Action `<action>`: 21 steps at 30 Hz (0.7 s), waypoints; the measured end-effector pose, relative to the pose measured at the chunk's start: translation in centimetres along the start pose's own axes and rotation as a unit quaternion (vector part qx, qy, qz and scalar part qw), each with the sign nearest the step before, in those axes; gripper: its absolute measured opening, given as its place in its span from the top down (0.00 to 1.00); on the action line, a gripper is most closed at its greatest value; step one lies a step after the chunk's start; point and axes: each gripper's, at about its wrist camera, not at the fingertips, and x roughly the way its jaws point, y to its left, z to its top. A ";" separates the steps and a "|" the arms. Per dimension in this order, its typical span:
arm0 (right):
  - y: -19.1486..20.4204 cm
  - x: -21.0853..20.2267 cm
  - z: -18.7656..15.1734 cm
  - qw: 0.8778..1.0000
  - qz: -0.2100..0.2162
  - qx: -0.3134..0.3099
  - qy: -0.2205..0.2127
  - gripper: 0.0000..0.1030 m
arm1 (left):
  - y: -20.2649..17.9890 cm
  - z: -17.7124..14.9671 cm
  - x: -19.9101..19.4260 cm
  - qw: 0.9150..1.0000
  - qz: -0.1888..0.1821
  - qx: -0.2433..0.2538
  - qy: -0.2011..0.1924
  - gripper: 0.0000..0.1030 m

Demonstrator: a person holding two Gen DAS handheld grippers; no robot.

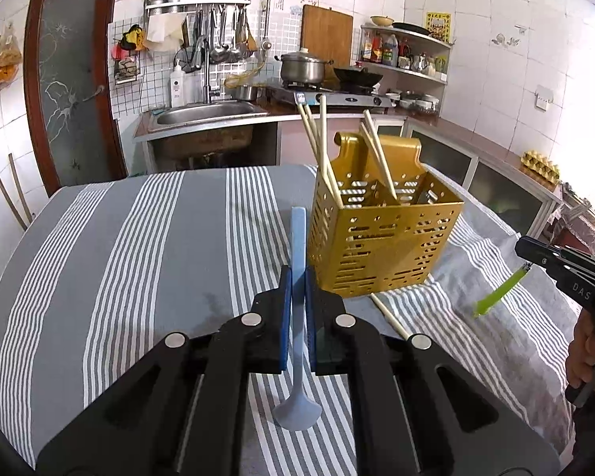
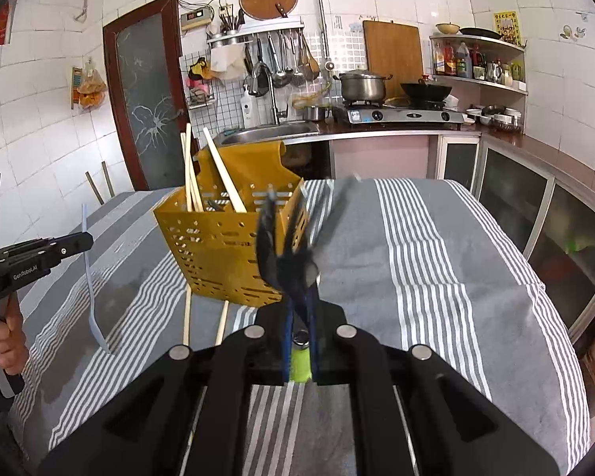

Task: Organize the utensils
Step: 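Lift and carry the spatula and fork with both tools over the yellow basket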

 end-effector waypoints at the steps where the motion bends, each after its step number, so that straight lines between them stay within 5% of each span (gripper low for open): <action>1: 0.0 -0.1 0.1 1.000 0.000 0.000 -0.003 0.94 | -0.1 0.1 -0.1 1.000 0.001 0.001 -0.003 0.95; 21: 0.8 -2.7 2.2 0.999 0.005 -0.014 -0.042 0.98 | -0.2 2.1 -2.4 0.999 -0.008 -0.002 -0.046 0.95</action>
